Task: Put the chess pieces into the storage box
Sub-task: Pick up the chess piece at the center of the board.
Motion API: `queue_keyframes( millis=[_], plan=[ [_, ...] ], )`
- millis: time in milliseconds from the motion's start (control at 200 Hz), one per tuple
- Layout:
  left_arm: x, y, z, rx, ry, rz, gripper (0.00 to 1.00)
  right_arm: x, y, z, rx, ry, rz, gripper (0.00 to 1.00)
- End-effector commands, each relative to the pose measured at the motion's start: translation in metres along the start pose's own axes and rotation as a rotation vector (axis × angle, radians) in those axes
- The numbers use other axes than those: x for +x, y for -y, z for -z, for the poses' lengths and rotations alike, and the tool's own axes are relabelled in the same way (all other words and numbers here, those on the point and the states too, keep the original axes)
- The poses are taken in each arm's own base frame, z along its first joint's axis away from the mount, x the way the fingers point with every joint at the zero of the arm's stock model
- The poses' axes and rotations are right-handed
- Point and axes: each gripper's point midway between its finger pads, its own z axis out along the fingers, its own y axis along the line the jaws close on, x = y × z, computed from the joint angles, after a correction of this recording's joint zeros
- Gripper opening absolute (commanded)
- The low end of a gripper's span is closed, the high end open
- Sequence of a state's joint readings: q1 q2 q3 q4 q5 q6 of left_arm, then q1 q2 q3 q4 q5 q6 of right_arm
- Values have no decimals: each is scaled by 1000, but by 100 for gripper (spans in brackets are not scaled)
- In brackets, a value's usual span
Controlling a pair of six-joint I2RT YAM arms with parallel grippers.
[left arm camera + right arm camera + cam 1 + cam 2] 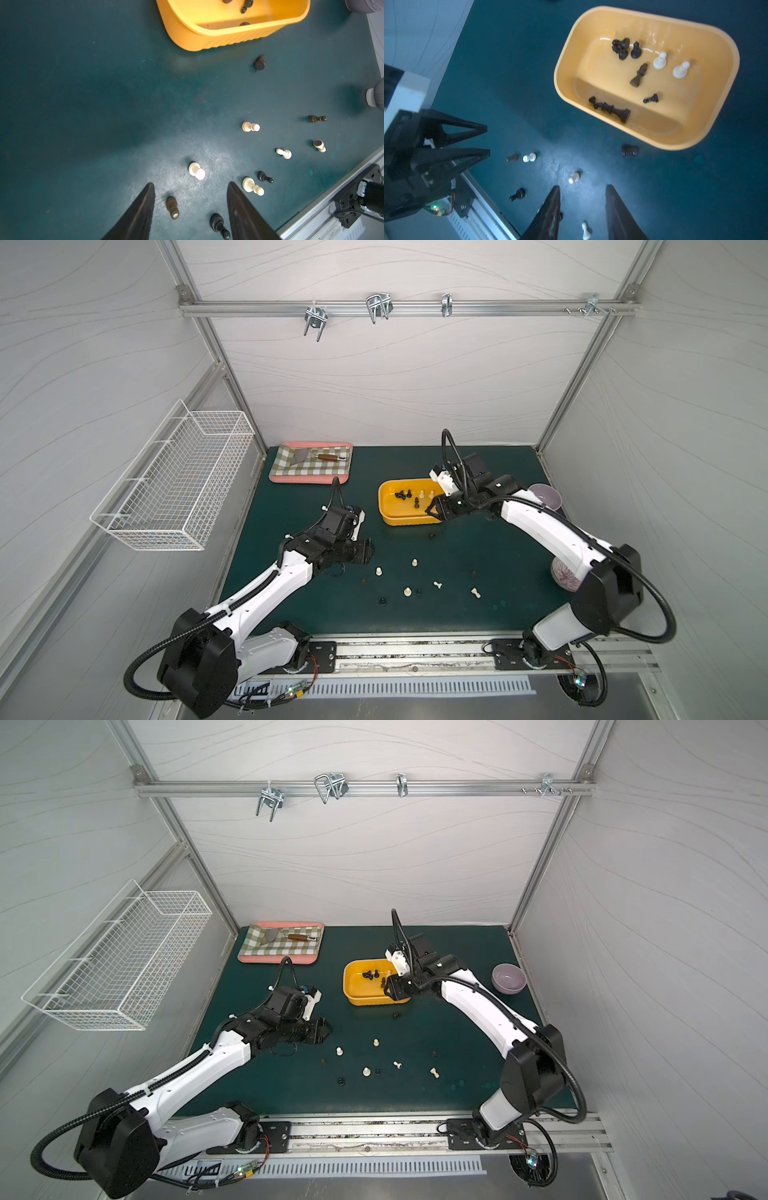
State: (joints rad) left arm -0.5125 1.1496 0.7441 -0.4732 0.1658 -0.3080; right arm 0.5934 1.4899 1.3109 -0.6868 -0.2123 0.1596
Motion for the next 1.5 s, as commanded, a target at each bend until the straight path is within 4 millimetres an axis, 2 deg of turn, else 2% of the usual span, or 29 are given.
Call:
queue_keyframes(
  millis=[0,280,540,830,1135,1365,1495],
  plan=[
    [0,8,-5,-14,4,-54,57,25,5,13,31,-10,-6,39],
    [12,41,-21,4,-42,-133,58,86,18,29,65,-26,-80,40],
    [11,73,-37,59,-56,-232,58,116,26,37,99,-28,-140,41],
    [-2,106,-62,110,-74,-298,58,126,31,34,114,-42,-177,41],
    [-7,124,-85,133,-98,-339,58,125,33,29,115,-48,-175,41],
    [-2,131,-103,133,-133,-360,56,124,33,29,114,-36,-181,42],
    [0,125,-111,100,-149,-371,53,127,36,30,119,-42,-178,42]
  ],
)
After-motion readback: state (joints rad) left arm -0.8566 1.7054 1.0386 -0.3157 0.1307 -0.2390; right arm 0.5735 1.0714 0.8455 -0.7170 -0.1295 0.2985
